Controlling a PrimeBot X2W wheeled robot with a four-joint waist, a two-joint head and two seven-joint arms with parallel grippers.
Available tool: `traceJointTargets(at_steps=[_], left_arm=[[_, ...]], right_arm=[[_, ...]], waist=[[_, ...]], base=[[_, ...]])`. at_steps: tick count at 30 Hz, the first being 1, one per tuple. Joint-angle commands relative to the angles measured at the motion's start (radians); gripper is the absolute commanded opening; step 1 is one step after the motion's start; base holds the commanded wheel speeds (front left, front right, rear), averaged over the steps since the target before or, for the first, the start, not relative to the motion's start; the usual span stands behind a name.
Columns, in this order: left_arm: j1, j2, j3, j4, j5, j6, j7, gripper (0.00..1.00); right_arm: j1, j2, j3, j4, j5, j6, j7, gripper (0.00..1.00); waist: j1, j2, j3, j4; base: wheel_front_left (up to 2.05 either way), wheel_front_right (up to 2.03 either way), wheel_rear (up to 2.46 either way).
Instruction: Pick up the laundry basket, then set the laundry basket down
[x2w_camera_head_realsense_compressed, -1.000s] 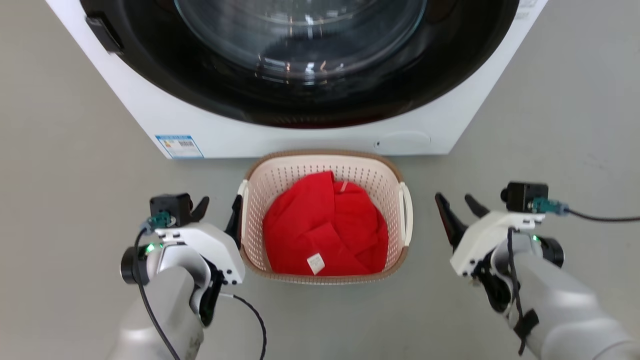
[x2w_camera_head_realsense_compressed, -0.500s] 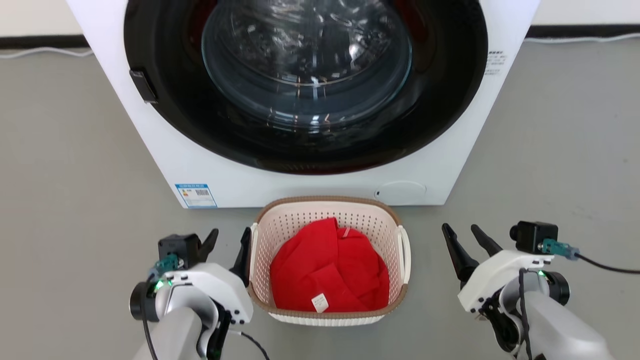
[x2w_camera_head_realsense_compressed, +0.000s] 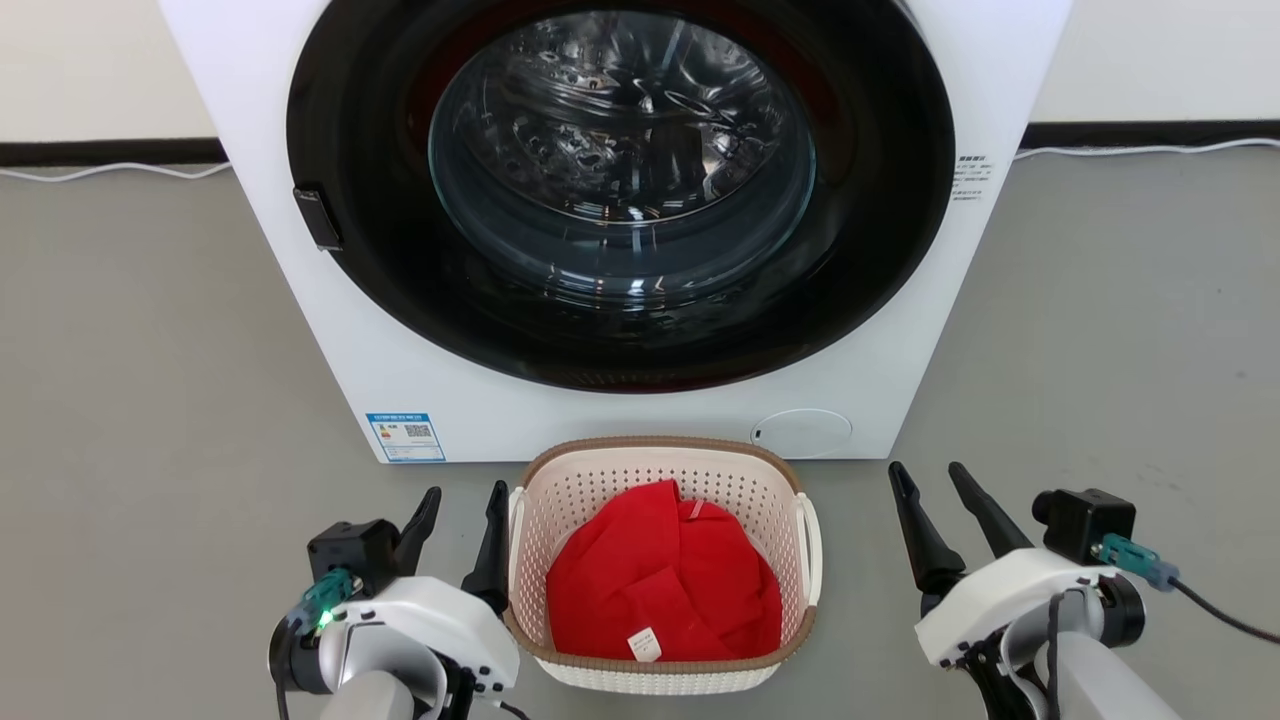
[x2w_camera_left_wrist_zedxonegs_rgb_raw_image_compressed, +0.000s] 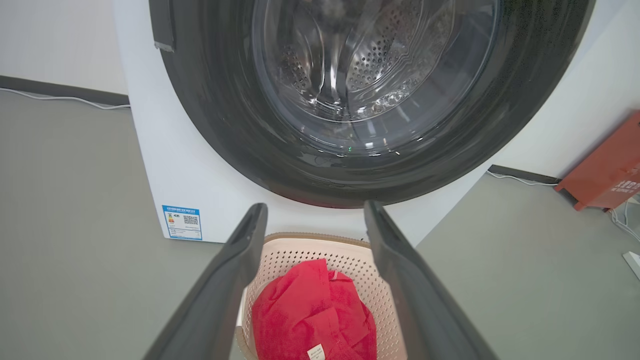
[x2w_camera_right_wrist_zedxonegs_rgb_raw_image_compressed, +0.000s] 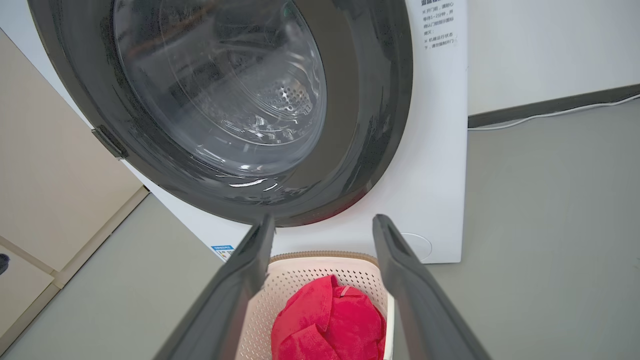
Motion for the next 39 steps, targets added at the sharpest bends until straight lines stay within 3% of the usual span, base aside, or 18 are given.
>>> traceJointTargets(at_steps=[1, 13, 39], left_arm=[[0.005, 0.009, 0.041, -0.054, 0.024, 0.013, -0.006, 1.00], [0.090, -0.003, 0.077, -0.213, 0.076, 0.022, -0.006, 1.00], [0.129, -0.008, 0.092, -0.262, 0.112, 0.035, -0.006, 1.00]], right_arm=[[0.023, 0.009, -0.018, -0.058, -0.037, 0.007, -0.014, 1.00], [0.139, 0.038, -0.164, -0.220, -0.221, 0.007, -0.014, 1.00], [0.195, 0.075, -0.252, -0.284, -0.292, 0.007, -0.011, 1.00]], waist=[[0.0000, 0.0000, -0.008, -0.002], [0.0000, 0.0000, -0.032, 0.002], [0.0000, 0.0000, -0.033, -0.007]], base=[[0.00, 0.00, 0.00], [0.00, 0.00, 0.00], [0.00, 0.00, 0.00]])
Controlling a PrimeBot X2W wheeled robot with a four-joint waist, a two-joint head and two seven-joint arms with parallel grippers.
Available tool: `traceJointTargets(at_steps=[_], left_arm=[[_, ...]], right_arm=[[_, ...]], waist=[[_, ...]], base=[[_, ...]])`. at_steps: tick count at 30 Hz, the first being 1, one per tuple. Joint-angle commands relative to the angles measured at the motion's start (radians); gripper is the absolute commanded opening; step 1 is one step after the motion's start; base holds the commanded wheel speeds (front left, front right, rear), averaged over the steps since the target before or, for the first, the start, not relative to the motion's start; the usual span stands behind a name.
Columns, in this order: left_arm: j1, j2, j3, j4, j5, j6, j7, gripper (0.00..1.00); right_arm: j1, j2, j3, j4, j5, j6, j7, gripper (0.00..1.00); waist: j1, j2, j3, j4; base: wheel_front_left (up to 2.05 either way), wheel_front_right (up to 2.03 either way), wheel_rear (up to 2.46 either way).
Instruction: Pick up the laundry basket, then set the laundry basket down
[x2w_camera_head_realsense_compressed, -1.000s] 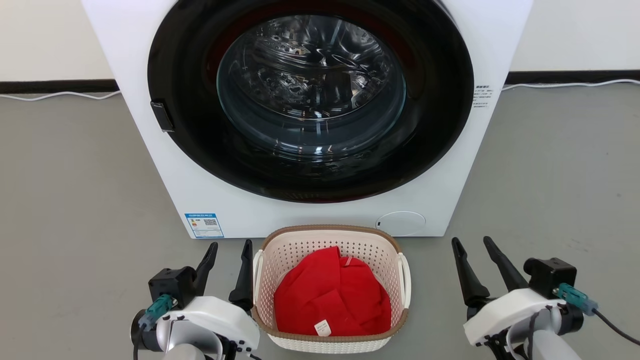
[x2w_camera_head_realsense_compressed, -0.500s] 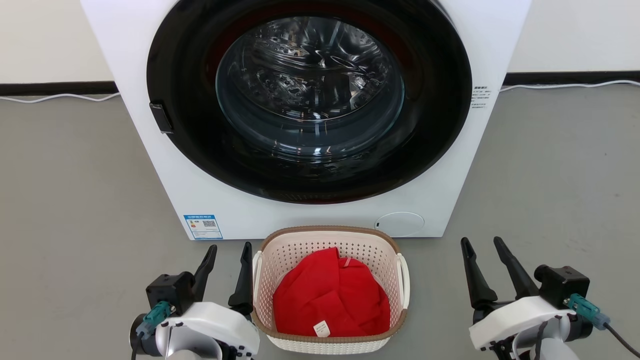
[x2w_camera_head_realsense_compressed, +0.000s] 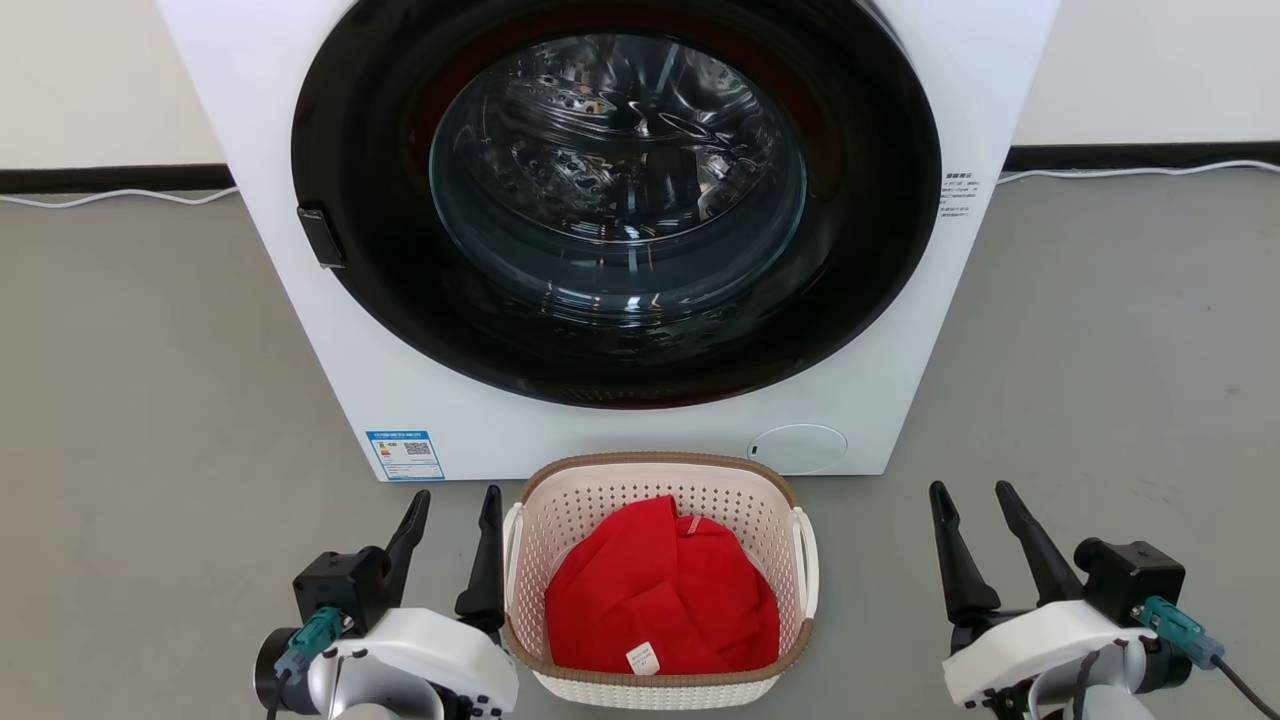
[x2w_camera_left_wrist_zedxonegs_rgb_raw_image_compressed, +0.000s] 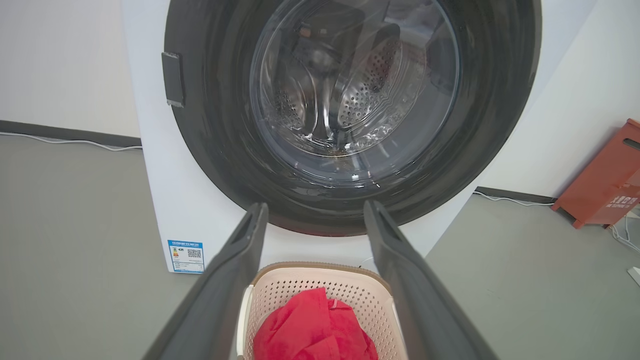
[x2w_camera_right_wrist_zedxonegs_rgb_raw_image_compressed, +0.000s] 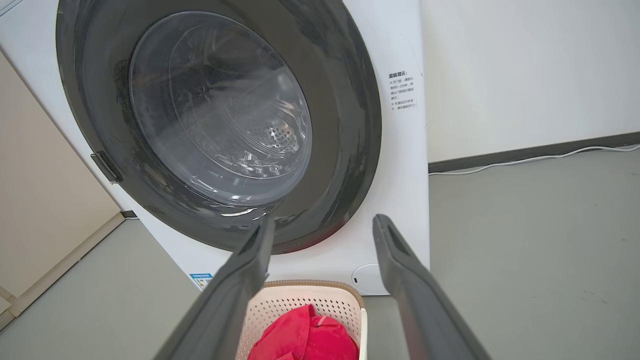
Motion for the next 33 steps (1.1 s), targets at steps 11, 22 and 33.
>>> traceJointTargets(at_steps=[11, 22, 33], left_arm=[[-0.013, 0.001, 0.039, -0.022, 0.005, 0.000, -0.006, 1.00], [-0.014, 0.000, 0.046, -0.010, 0.004, -0.004, -0.006, 1.00], [-0.018, -0.001, 0.050, -0.002, 0.003, -0.007, -0.006, 1.00]], right_arm=[[-0.021, 0.002, 0.021, -0.025, 0.003, 0.007, -0.004, 1.00], [-0.020, 0.004, 0.026, -0.022, 0.011, 0.007, -0.003, 1.00], [-0.021, 0.005, 0.030, -0.025, 0.017, 0.007, -0.002, 1.00]], waist=[[0.0001, -0.0001, 0.000, 0.000], [0.0001, -0.0001, -0.009, -0.002], [0.0001, -0.0001, -0.006, -0.002]], base=[[0.00, 0.00, 0.00], [0.00, 0.00, 0.00], [0.00, 0.00, 0.00]])
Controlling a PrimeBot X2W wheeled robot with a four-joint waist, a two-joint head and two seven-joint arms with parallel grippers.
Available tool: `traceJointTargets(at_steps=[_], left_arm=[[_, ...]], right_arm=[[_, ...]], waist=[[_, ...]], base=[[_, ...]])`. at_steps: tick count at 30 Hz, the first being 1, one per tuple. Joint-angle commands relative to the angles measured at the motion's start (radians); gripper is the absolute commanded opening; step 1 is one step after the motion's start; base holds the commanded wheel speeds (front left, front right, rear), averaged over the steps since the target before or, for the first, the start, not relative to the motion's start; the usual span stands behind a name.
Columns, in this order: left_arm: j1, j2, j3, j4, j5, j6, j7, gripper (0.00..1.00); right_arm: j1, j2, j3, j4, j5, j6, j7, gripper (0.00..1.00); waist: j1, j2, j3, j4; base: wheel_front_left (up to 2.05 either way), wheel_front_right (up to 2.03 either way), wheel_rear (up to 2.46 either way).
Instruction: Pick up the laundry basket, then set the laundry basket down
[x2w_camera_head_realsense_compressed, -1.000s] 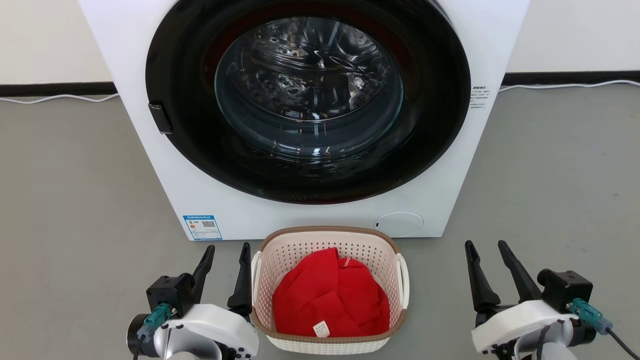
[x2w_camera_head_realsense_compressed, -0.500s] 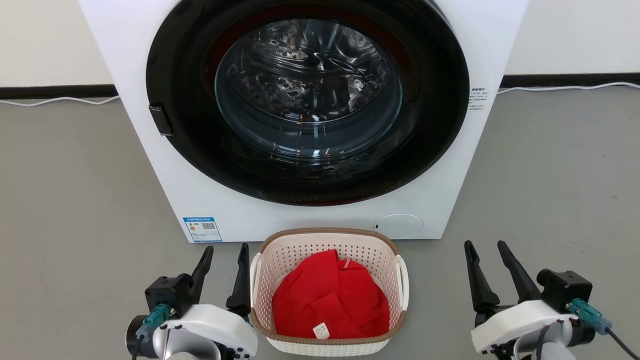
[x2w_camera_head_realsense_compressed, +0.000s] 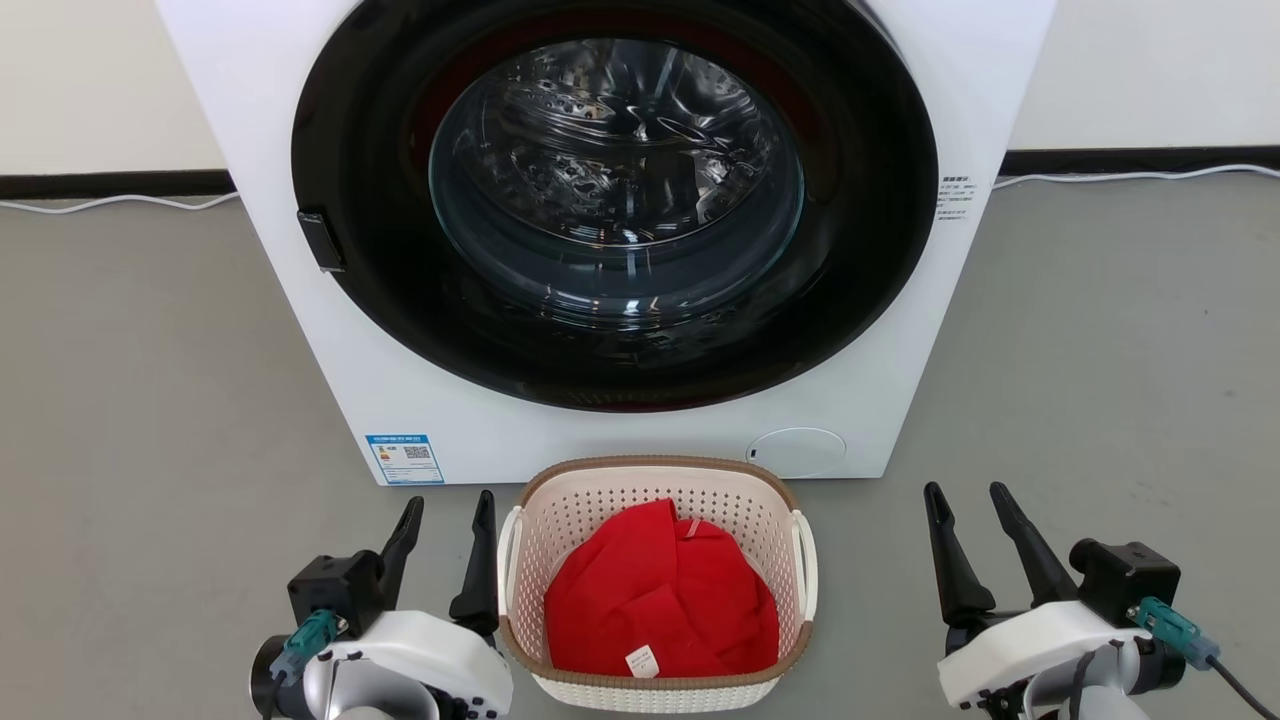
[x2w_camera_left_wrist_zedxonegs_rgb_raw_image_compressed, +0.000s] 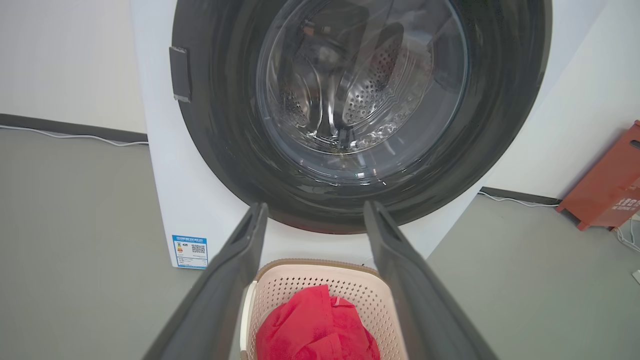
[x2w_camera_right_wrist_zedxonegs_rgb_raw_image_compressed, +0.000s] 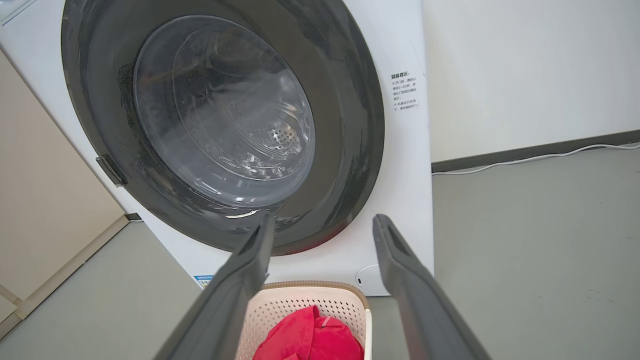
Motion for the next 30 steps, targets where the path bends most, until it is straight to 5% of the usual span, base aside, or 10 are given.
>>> traceJointTargets(at_steps=[1, 2, 3, 13, 30], left_arm=[[-0.018, 0.004, 0.032, -0.018, 0.000, -0.007, -0.006, 1.00], [-0.018, 0.003, 0.032, -0.017, -0.007, -0.015, -0.006, 1.00], [0.000, 0.000, 0.001, 0.005, -0.005, -0.013, 0.000, 0.00], [0.023, -0.002, 0.017, 0.040, -0.068, -0.019, 0.021, 0.00], [0.023, -0.002, 0.058, 0.016, -0.236, -0.038, 0.070, 0.00]], right_arm=[[-0.021, -0.001, 0.025, -0.026, 0.008, 0.007, -0.003, 1.00], [-0.020, -0.001, 0.025, -0.026, 0.008, 0.007, -0.003, 1.00], [0.000, 0.000, 0.000, 0.001, 0.000, 0.000, 0.000, 0.00], [0.028, 0.013, -0.010, 0.026, 0.065, 0.000, 0.022, 0.00], [0.030, 0.018, -0.036, -0.008, 0.238, 0.001, 0.070, 0.00]], waist=[[0.0001, -0.0001, 0.000, 0.001], [0.0001, -0.0001, 0.000, 0.002], [0.0001, -0.0001, 0.001, 0.002], [0.0023, -0.0001, -0.002, 0.001], [0.0001, -0.0001, 0.000, 0.002]], base=[[0.00, 0.00, 0.00], [0.00, 0.00, 0.00], [0.00, 0.00, 0.00], [0.00, 0.00, 0.00], [0.00, 0.00, 0.00]])
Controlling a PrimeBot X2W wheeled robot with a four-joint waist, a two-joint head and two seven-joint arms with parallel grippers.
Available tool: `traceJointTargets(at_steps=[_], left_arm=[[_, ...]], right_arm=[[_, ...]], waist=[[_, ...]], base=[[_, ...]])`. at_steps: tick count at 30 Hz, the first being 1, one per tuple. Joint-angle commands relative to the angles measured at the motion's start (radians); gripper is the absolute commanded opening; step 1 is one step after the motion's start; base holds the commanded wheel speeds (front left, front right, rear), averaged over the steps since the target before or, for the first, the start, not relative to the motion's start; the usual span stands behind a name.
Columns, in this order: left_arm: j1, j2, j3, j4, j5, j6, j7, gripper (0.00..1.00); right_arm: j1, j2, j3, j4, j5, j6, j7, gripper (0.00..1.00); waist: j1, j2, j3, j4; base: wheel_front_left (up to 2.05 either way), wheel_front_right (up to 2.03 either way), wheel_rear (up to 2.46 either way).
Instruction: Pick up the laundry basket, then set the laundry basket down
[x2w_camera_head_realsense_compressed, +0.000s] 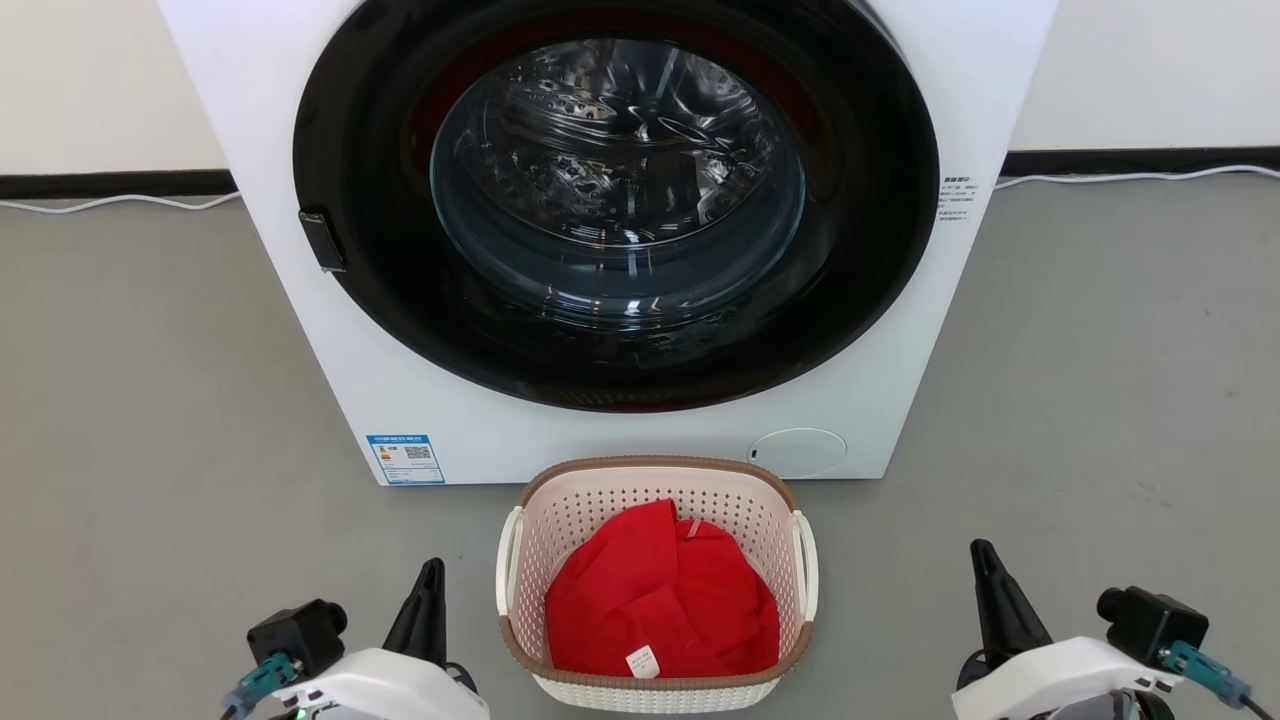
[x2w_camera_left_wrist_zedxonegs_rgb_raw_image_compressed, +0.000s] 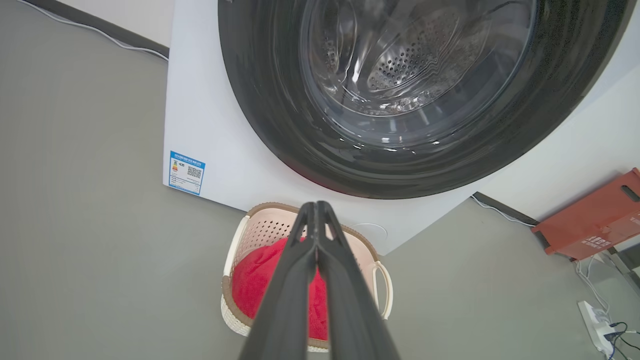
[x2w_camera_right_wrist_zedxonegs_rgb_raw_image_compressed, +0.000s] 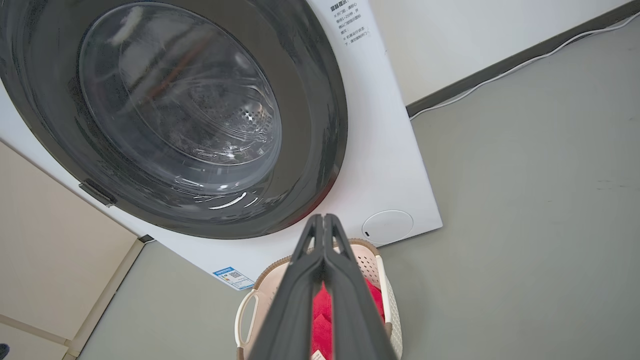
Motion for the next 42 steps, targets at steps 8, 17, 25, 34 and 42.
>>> traceJointTargets(at_steps=[8, 17, 25, 34, 42], left_arm=[[-0.035, 0.003, 0.034, -0.041, -0.095, -0.019, 0.026, 0.00], [-0.035, 0.003, 0.057, -0.054, -0.184, -0.030, 0.053, 0.00], [-0.036, 0.003, 0.080, -0.067, -0.273, -0.040, 0.079, 0.00], [-0.036, 0.003, 0.102, -0.079, -0.362, -0.051, 0.106, 0.00], [-0.036, 0.004, 0.123, -0.091, -0.441, -0.060, 0.129, 0.00]], right_arm=[[-0.031, -0.002, -0.017, -0.045, 0.096, 0.002, 0.026, 0.00], [-0.030, 0.001, -0.031, -0.063, 0.188, 0.002, 0.052, 0.00], [-0.029, 0.004, -0.045, -0.080, 0.279, 0.003, 0.078, 0.00], [-0.029, 0.006, -0.060, -0.098, 0.370, 0.003, 0.105, 0.00], [-0.028, 0.009, -0.072, -0.113, 0.452, 0.004, 0.128, 0.00]], waist=[[-0.0002, -0.0001, 0.000, 0.000], [-0.0002, -0.0001, -0.001, 0.000], [-0.0002, -0.0001, -0.001, 0.000], [-0.0002, -0.0001, -0.001, 0.001], [-0.0002, -0.0001, -0.002, 0.001]], base=[[0.00, 0.00, 0.00], [0.00, 0.00, 0.00], [0.00, 0.00, 0.00], [0.00, 0.00, 0.00], [0.00, 0.00, 0.00]])
